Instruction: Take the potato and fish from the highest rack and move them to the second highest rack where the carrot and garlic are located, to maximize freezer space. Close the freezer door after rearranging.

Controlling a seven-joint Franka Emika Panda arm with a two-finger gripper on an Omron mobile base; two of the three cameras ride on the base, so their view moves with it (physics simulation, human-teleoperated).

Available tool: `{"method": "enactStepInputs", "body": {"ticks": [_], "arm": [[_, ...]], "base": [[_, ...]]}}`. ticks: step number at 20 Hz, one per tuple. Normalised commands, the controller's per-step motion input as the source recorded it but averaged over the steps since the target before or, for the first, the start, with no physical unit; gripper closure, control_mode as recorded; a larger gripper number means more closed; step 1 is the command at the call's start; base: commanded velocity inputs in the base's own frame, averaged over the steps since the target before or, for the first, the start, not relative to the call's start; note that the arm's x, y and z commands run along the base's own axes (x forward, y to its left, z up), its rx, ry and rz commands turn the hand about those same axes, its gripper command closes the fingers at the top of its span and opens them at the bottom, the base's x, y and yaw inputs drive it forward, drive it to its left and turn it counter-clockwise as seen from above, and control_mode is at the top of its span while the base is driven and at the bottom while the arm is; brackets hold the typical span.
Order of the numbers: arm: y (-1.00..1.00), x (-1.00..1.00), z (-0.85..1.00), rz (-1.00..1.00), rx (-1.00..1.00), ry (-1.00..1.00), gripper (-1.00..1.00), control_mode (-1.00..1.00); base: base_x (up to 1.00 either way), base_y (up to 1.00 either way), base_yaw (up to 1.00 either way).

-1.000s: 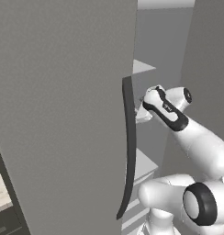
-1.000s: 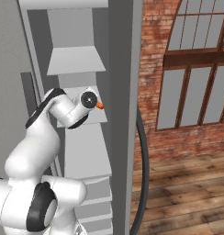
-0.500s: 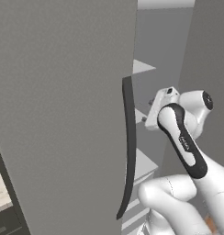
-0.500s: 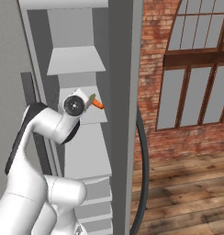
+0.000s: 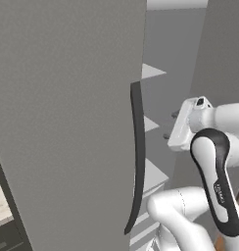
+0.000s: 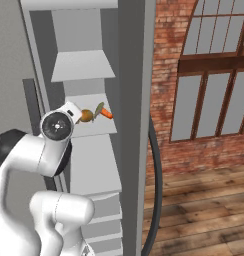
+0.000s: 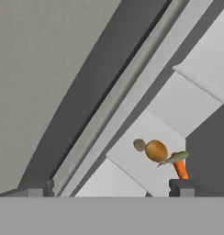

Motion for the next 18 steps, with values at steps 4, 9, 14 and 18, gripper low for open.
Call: {"method": "enactStepInputs", "body": {"ticks": [4, 9, 14, 18], "arm": [[0.0, -1.0, 0.46, 0.0, -0.01, 0.0, -1.0, -1.0], [0.02, -1.0, 0.33, 0.0, -0.04, 0.0, -1.0, -1.0], [0.28, -0.75, -0.02, 0.0, -0.3, 0.13, -1.0, -1.0], [0.12, -0.42, -0.25, 0.0, -0.14, 0.07, -1.0, -1.0]], "base": [[0.0, 0.0, 0.0], [0.0, 0.0, 0.0], [0.0, 0.0, 0.0], [0.0, 0.0, 0.0]]}}
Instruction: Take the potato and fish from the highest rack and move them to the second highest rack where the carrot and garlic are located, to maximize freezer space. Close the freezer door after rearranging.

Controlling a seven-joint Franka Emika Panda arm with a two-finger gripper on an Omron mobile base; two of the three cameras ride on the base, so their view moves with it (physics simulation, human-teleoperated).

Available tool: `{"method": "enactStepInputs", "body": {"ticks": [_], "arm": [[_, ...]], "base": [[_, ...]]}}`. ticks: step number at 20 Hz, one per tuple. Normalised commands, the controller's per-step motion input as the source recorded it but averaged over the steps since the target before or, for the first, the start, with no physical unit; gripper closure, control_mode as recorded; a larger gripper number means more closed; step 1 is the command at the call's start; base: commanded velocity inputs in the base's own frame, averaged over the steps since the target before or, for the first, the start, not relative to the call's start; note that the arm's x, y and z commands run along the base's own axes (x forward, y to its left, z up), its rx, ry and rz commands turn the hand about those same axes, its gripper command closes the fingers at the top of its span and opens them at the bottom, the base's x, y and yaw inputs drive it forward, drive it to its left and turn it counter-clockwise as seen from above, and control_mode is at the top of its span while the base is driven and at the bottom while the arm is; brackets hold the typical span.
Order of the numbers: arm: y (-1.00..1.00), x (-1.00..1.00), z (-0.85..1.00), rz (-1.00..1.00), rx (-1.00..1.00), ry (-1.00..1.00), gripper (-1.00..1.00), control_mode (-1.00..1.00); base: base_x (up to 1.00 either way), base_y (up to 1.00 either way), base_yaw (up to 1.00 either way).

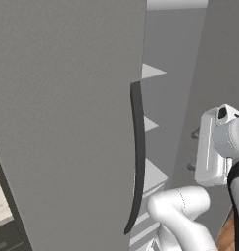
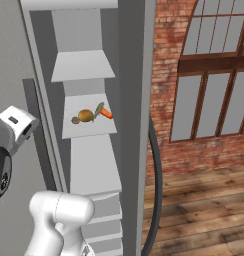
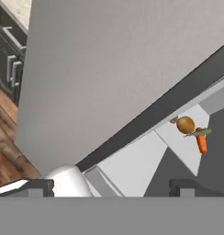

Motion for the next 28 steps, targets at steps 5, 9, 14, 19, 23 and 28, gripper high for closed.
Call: {"method": "enactStepInputs", "body": {"ticks": [5, 9, 14, 19, 23, 28], "arm": [[-0.01, -0.51, -0.27, 0.0, -0.06, -0.05, -1.0, -1.0], [0.0, 0.0, 0.0, 0.0, 0.0, 0.0, -1.0, 1.0], [0.0, 0.0, 0.0, 0.0, 0.0, 0.0, -1.0, 1.0], [0.0, 0.0, 0.0, 0.0, 0.0, 0.0, -1.0, 1.0], [0.0, 0.0, 0.0, 0.0, 0.0, 0.0, -1.0, 1.0], [0.0, 0.0, 0.0, 0.0, 0.0, 0.0, -1.0, 1.0]], "base": [[0.0, 0.0, 0.0], [-0.97, -0.44, -0.03], [-0.91, -0.66, -0.08], [-0.29, -0.94, 0.0], [0.02, -0.99, 0.01], [0.25, -0.94, 0.14]]}}
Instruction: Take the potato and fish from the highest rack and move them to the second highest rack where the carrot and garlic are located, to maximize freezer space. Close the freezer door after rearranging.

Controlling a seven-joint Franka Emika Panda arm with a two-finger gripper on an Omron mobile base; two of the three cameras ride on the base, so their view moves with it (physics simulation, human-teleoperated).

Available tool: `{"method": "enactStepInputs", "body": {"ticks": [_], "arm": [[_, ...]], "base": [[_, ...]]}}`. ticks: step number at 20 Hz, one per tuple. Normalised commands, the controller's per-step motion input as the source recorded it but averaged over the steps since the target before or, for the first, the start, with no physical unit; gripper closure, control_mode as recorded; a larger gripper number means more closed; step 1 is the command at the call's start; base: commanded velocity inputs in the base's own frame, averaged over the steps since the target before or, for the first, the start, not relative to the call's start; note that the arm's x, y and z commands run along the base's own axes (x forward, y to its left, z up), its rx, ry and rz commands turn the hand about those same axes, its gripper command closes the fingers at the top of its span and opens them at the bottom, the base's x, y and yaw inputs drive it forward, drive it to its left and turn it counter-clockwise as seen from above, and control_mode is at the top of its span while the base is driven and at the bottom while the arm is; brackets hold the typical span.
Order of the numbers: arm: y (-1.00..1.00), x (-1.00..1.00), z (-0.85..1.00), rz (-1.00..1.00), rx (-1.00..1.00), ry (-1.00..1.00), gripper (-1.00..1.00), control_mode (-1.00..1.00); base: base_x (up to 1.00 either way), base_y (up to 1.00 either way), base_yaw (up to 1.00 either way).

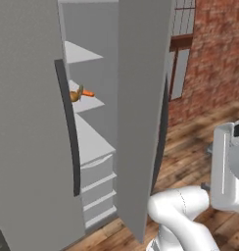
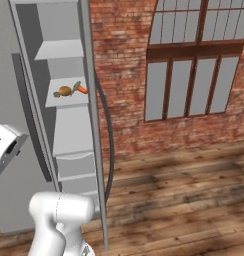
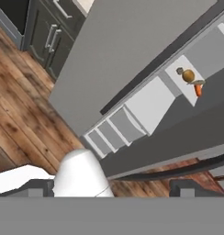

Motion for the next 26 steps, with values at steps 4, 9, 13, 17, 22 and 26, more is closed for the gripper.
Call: {"method": "enactStepInputs", "body": {"ticks": [4, 9, 13, 17, 22, 26], "arm": [[0.0, 0.0, 0.0, 0.0, 0.0, 0.0, -1.0, 1.0], [0.0, 0.0, 0.0, 0.0, 0.0, 0.0, -1.0, 1.0], [0.0, 0.0, 0.0, 0.0, 0.0, 0.0, -1.0, 1.0], [0.0, 0.0, 0.0, 0.0, 0.0, 0.0, -1.0, 1.0], [0.0, 0.0, 0.0, 0.0, 0.0, 0.0, -1.0, 1.0], [0.0, 0.0, 0.0, 0.0, 0.0, 0.0, -1.0, 1.0]], "base": [[0.18, -0.99, 0.19], [-0.05, -0.8, -0.2], [0.0, -0.81, -0.72], [0.05, -0.74, -0.79], [0.36, -0.51, -0.54], [0.74, -0.28, -0.01]]}}
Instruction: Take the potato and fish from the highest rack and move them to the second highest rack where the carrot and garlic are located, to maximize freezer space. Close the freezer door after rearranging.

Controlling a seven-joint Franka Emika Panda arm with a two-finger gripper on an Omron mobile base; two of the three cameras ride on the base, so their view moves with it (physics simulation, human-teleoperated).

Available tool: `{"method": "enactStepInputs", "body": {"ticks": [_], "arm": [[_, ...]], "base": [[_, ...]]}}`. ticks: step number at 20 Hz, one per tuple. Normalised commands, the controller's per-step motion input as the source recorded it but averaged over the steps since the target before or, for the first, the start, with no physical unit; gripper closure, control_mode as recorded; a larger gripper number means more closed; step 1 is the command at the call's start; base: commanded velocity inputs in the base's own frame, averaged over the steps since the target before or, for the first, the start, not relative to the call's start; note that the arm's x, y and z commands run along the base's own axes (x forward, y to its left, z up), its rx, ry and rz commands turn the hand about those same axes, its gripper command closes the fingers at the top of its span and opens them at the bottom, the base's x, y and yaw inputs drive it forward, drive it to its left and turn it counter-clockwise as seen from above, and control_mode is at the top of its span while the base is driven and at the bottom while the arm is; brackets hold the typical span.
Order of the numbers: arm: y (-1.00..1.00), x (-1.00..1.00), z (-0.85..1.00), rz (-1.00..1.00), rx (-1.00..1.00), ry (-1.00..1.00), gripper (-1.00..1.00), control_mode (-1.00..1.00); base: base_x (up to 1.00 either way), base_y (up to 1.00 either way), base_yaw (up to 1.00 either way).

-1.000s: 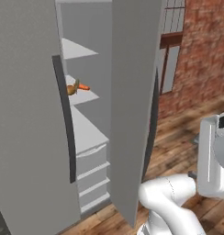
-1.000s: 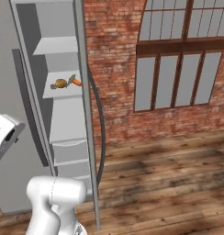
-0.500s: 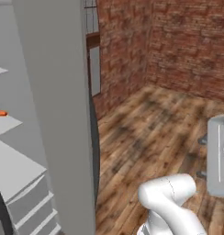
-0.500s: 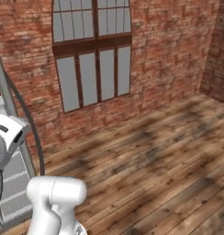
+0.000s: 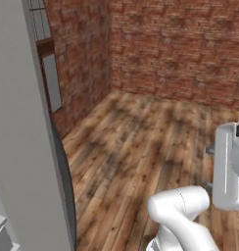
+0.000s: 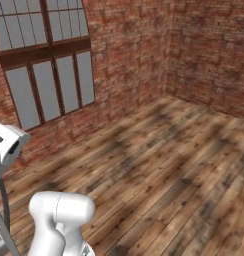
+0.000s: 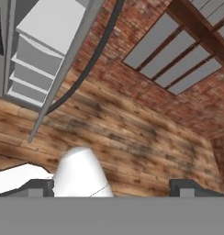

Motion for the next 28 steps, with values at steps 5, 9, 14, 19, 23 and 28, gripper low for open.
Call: {"method": "enactStepInputs", "body": {"ticks": [5, 9, 14, 19, 23, 28], "arm": [[0.0, 0.0, 0.0, 0.0, 0.0, 0.0, -1.0, 1.0], [0.0, 0.0, 0.0, 0.0, 0.0, 0.0, -1.0, 1.0], [0.0, 0.0, 0.0, 0.0, 0.0, 0.0, -1.0, 1.0], [0.0, 0.0, 0.0, 0.0, 0.0, 0.0, -1.0, 1.0], [0.0, 0.0, 0.0, 0.0, 0.0, 0.0, -1.0, 1.0], [0.0, 0.0, 0.0, 0.0, 0.0, 0.0, -1.0, 1.0]], "base": [[0.93, -0.54, 0.36], [0.74, -0.83, 0.5], [0.12, -1.0, 0.22], [-0.47, -1.0, -0.15], [-0.41, -1.0, -0.07], [-0.87, -0.85, -0.03]]}}
